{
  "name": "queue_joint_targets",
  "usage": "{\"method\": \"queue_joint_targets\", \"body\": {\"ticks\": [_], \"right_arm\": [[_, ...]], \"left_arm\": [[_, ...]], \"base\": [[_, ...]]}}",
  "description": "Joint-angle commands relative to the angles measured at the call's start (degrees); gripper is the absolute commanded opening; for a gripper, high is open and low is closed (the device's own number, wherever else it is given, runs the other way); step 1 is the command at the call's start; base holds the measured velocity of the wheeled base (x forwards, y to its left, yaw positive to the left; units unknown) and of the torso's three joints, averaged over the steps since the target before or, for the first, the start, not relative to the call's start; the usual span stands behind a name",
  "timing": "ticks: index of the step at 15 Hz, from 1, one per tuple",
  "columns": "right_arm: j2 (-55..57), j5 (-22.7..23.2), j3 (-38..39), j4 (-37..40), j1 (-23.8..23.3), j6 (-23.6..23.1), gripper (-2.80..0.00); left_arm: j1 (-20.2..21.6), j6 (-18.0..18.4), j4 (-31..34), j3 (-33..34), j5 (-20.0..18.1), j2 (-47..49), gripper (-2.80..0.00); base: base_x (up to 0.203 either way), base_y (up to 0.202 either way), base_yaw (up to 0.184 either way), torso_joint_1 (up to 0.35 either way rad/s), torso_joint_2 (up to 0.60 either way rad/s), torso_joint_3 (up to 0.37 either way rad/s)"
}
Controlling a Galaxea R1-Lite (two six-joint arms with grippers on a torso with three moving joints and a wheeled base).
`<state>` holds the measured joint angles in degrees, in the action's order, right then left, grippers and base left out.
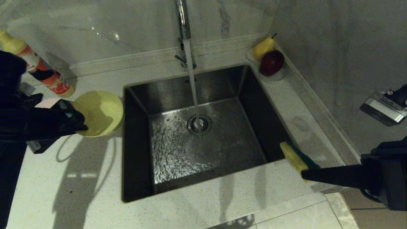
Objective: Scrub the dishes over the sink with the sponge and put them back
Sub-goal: Wash the bowl
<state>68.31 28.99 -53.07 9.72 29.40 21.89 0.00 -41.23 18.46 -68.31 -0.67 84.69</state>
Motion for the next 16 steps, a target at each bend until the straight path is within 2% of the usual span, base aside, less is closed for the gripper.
{"method": "queue_joint_targets", "body": {"ticks": [1, 3, 7, 11, 16], "right_arm": [[-1.94, 1.35, 2.45, -1.98, 0.04, 0.17, -2.80], [-1.17, 1.60, 1.83, -1.99, 0.04, 0.16, -2.80], [-0.72, 1.60, 2.01, -2.07, 0.04, 0.09, -2.80], [-1.53, 1.60, 1.88, -2.03, 0.04, 0.09, -2.80], [-1.52, 1.51, 0.43, -2.07, -0.05, 0.00, -2.80]], "left_arm": [[-9.88, -2.08, -2.72, -1.68, 5.66, 7.13, -2.80], [-14.65, -3.04, -4.65, -4.53, 8.14, 10.78, -2.80], [-20.68, -4.89, -4.91, -10.23, 8.94, 17.00, -2.80], [-23.42, -6.61, -4.83, -15.05, 9.10, 23.16, -2.80], [-24.05, -7.72, -4.83, -21.52, 8.99, 26.23, -2.80]], "base": [[0.000, 0.000, 0.000, 0.000, 0.00, 0.000], [0.000, 0.000, 0.000, 0.000, 0.00, 0.000], [0.000, 0.000, 0.000, 0.000, 0.00, 0.000], [0.000, 0.000, 0.000, 0.000, 0.00, 0.000], [0.000, 0.000, 0.000, 0.000, 0.00, 0.000]]}}
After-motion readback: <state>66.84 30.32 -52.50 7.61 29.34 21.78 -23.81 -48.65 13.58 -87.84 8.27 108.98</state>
